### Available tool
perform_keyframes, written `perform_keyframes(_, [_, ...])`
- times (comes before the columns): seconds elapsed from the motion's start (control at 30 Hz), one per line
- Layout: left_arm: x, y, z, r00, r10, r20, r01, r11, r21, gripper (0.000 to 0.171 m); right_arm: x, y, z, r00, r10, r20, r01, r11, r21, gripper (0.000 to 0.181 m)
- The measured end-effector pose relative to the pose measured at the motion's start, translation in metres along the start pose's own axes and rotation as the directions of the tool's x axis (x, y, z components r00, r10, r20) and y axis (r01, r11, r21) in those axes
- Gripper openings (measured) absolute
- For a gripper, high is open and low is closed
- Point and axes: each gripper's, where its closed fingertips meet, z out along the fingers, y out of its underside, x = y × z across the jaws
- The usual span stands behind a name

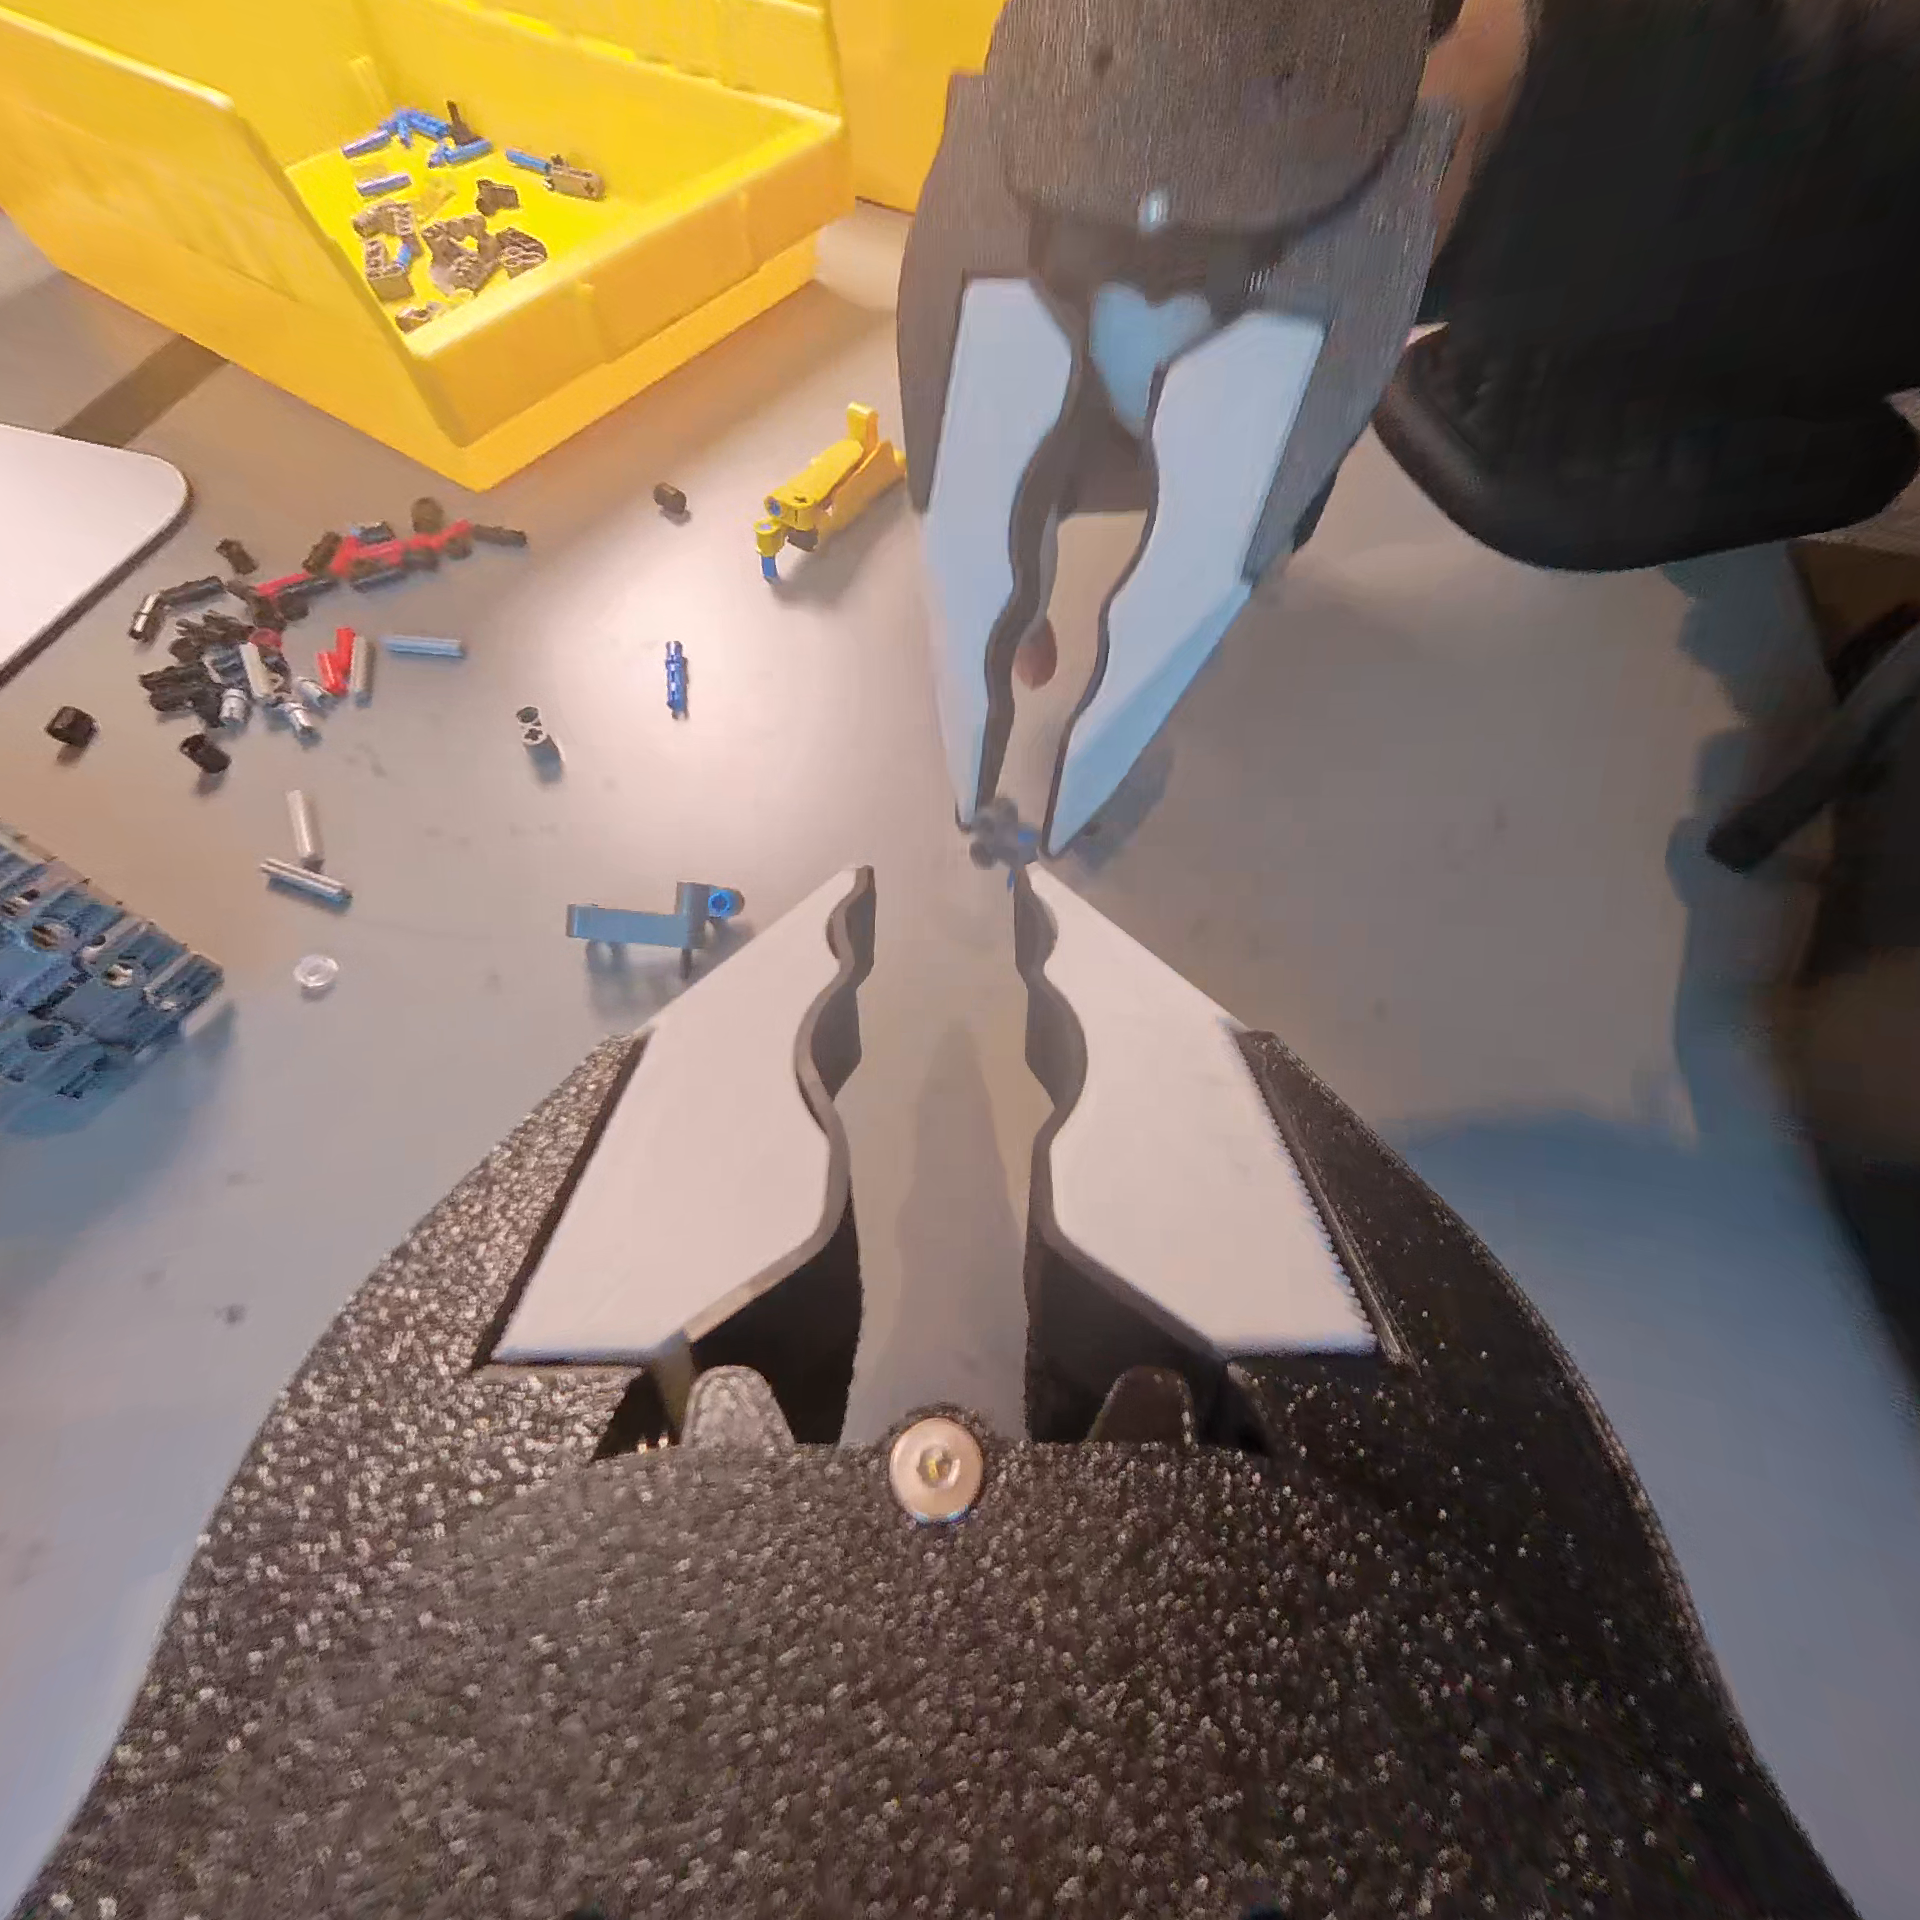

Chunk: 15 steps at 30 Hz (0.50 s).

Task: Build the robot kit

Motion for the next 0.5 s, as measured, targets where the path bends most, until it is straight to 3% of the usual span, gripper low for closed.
perform_keyframes(0.1, [0.006, 0.0, -0.001, 0.999, -0.02, -0.048, 0.02, 1.0, 0.008, 0.026, -0.003, 0.009, 0.02, 0.998, -0.062, -0.016, 0.06, 0.994, -0.092, 0.014])
perform_keyframes(0.23, [0.015, 0.012, 0.005, 0.997, 0.052, -0.058, -0.055, 0.997, -0.06, 0.029, -0.004, 0.004, 0.029, 0.997, -0.071, -0.018, 0.069, 0.994, -0.09, 0.013])
perform_keyframes(0.3, [0.019, 0.017, 0.008, 0.996, 0.053, -0.076, -0.059, 0.995, -0.08, 0.028, -0.003, 0.003, 0.027, 0.997, -0.074, -0.012, 0.072, 0.994, -0.088, 0.021])
perform_keyframes(0.43, [0.007, 0.016, 0.003, 0.998, 0.052, -0.031, -0.054, 0.996, -0.075, 0.025, 0.037, -0.011, -0.016, 0.994, -0.054, -0.097, 0.05, 0.998, -0.034, 0.024])
perform_keyframes(0.5, [-0.002, 0.011, 0.0, 1.0, 0.03, 0.003, -0.03, 0.998, -0.047, 0.025, 0.071, -0.008, -0.043, 0.979, -0.099, -0.181, 0.084, 0.993, -0.087, 0.024])
